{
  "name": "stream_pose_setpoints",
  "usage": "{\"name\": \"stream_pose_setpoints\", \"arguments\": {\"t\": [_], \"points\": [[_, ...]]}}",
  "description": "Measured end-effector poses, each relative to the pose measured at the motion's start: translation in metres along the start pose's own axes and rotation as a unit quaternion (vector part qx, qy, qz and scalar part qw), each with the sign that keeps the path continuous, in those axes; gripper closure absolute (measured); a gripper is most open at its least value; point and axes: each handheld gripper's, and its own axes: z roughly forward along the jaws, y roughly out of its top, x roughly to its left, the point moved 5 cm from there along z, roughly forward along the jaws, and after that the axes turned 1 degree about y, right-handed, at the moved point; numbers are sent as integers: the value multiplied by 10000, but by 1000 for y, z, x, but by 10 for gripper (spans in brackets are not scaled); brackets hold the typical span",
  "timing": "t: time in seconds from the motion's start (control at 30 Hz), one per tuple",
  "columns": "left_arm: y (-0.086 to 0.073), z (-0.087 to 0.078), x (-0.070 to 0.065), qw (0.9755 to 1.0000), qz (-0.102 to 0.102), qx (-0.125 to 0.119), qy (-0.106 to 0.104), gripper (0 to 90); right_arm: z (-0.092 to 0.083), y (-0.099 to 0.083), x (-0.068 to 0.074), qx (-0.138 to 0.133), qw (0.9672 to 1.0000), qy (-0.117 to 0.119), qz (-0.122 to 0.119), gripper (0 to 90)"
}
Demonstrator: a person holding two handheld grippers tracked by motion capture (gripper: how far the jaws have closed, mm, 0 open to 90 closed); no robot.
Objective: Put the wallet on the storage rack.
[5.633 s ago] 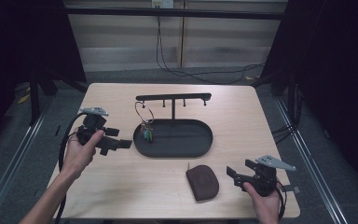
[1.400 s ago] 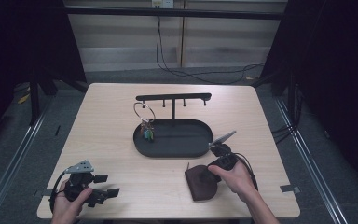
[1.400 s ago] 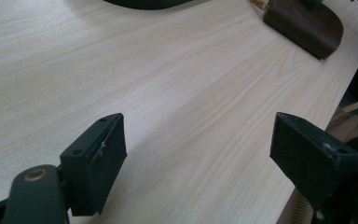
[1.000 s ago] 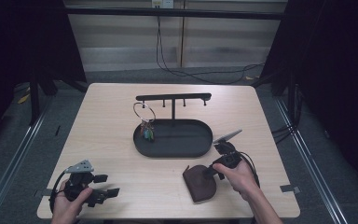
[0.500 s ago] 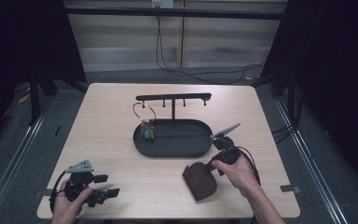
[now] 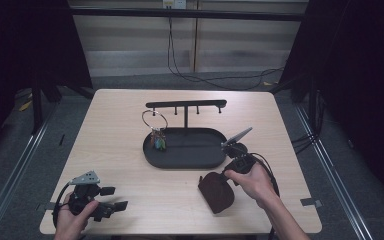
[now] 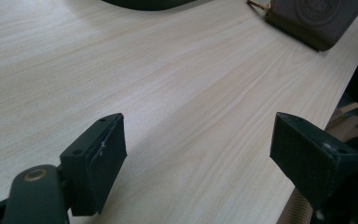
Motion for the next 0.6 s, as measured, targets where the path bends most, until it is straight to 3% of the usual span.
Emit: {"name": "stream_pose_setpoints", "arguments": {"t": [0.23,0.5,0.6], "points": [[0,0,-1,10000,8,16,6,182,-11,4,2,-41,9998,-166,-65,838],[0,3,-3,10000,36,53,-30,182,-28,7,4,-36,9982,-569,-157,837],[0,2,-2,10000,33,32,-8,182,-33,9,3,-26,9962,-838,-215,837]]}}
